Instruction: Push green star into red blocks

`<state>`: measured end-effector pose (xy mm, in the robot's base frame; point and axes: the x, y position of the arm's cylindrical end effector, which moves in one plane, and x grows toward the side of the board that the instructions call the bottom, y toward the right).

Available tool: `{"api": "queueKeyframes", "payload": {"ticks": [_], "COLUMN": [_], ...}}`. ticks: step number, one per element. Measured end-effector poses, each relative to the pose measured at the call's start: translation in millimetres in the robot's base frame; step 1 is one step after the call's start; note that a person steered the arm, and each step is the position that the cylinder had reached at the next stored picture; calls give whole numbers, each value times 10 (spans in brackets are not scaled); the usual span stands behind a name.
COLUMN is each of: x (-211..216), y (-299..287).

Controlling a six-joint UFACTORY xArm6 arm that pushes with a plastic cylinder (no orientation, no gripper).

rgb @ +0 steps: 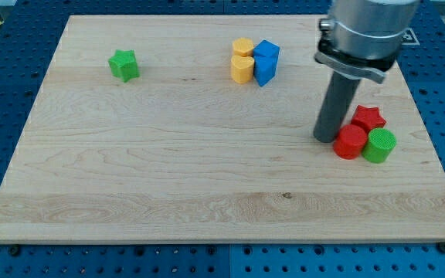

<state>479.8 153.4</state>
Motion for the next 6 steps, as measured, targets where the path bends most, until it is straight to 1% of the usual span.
{"api": "queueKeyframes", "payload": {"ticks": [1, 2, 4, 5, 6], "x": [1, 1, 0, 19, -37], "y": [124, -87, -1363, -1381, -1938]}}
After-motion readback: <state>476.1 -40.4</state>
